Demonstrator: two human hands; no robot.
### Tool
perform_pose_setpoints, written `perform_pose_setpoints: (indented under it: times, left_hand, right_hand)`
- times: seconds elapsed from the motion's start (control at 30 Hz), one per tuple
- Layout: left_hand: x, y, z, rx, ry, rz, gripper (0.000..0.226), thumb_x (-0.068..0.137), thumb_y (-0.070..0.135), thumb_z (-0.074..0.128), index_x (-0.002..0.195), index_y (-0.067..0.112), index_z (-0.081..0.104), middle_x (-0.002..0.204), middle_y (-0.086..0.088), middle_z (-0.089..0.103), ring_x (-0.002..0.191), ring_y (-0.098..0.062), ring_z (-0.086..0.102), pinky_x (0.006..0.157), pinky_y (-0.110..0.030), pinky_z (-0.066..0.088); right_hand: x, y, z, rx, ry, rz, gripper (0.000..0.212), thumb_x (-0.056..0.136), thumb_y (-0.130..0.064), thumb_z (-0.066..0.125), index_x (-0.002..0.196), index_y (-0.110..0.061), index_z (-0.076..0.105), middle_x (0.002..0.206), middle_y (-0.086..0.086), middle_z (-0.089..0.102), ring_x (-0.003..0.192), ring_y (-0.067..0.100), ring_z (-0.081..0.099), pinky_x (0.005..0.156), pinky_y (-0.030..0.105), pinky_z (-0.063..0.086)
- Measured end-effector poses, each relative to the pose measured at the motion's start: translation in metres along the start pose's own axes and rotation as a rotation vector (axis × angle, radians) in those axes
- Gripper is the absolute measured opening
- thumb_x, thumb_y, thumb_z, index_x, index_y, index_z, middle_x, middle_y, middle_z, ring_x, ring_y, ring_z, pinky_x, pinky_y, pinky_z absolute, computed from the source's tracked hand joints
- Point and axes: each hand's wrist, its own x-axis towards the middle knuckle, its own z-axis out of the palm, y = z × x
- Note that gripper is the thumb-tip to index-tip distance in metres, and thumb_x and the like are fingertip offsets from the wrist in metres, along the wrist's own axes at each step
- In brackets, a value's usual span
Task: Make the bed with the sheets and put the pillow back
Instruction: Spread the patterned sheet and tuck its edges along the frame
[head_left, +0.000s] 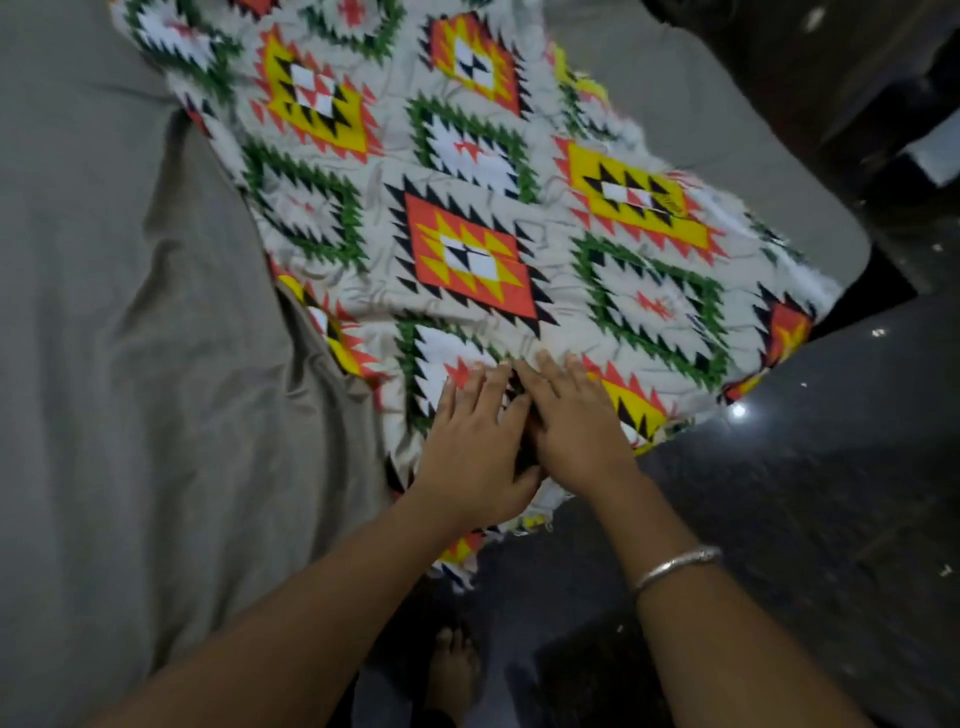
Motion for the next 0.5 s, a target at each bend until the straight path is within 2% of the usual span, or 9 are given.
perform_pose_setpoints:
  times: [0.1, 0.2, 0.27, 0.37, 0.43, 0.5]
  left_hand:
    - [0.007, 0.011, 0.003, 0.006, -0.017, 0.009, 0.066, 0.088, 0.045, 0.047, 0.145, 0.018, 0.028, 0.159, -0.008, -0.001, 0.146, -0.029, -0.006, 0.117, -0.048, -0.003]
    - [0.016, 0.021, 0.003, 0.017, -0.041, -0.006, 0.073, 0.086, 0.046, 0.05, 0.147, 0.018, 0.022, 0.159, -0.007, -0.002, 0.145, -0.029, -0.007, 0.117, -0.048, -0.003]
    - [0.023, 0.025, 0.001, 0.041, -0.044, -0.01, 0.073, 0.087, 0.048, 0.05, 0.146, 0.017, 0.022, 0.159, -0.008, -0.004, 0.145, -0.03, -0.007, 0.116, -0.048, -0.003]
    - [0.038, 0.026, -0.005, 0.021, -0.005, -0.02, 0.069, 0.09, 0.048, 0.047, 0.146, 0.015, 0.025, 0.158, -0.011, -0.002, 0.145, -0.032, -0.004, 0.116, -0.048, -0.001]
    - [0.051, 0.026, -0.009, 0.013, 0.007, -0.014, 0.068, 0.091, 0.047, 0.046, 0.147, 0.015, 0.023, 0.158, -0.012, -0.001, 0.145, -0.032, -0.004, 0.117, -0.049, 0.0]
    - [0.064, 0.028, -0.013, -0.007, 0.017, -0.008, 0.067, 0.09, 0.047, 0.049, 0.145, 0.017, 0.027, 0.158, -0.011, 0.001, 0.145, -0.031, -0.004, 0.117, -0.049, 0.0]
  right_hand:
    - [-0.018, 0.009, -0.001, 0.061, -0.011, 0.0, 0.058, 0.099, -0.035, 0.029, 0.152, -0.03, 0.006, 0.16, -0.006, 0.001, 0.146, 0.022, -0.005, 0.117, 0.042, 0.003]
    - [-0.033, 0.022, -0.005, 0.085, -0.048, -0.017, 0.063, 0.1, -0.033, 0.035, 0.152, -0.027, 0.001, 0.16, -0.007, -0.003, 0.146, 0.021, -0.006, 0.118, 0.04, 0.007]
    - [-0.049, 0.035, -0.013, 0.197, -0.055, -0.018, 0.066, 0.099, -0.038, 0.04, 0.151, -0.032, 0.0, 0.159, -0.009, -0.004, 0.146, 0.018, -0.006, 0.118, 0.04, 0.011]
    - [-0.078, 0.065, -0.03, 0.324, 0.005, -0.009, 0.066, 0.096, -0.045, 0.043, 0.148, -0.039, 0.003, 0.157, -0.016, -0.002, 0.145, 0.01, -0.005, 0.114, 0.03, 0.009]
    - [-0.091, 0.089, -0.043, 0.315, 0.046, -0.006, 0.063, 0.093, -0.053, 0.038, 0.146, -0.041, 0.007, 0.153, -0.02, 0.002, 0.145, 0.009, -0.001, 0.112, 0.027, 0.008]
    - [-0.09, 0.113, -0.058, 0.276, 0.061, 0.012, 0.061, 0.091, -0.055, 0.037, 0.146, -0.038, 0.015, 0.153, -0.016, 0.008, 0.146, 0.012, 0.006, 0.114, 0.03, 0.011]
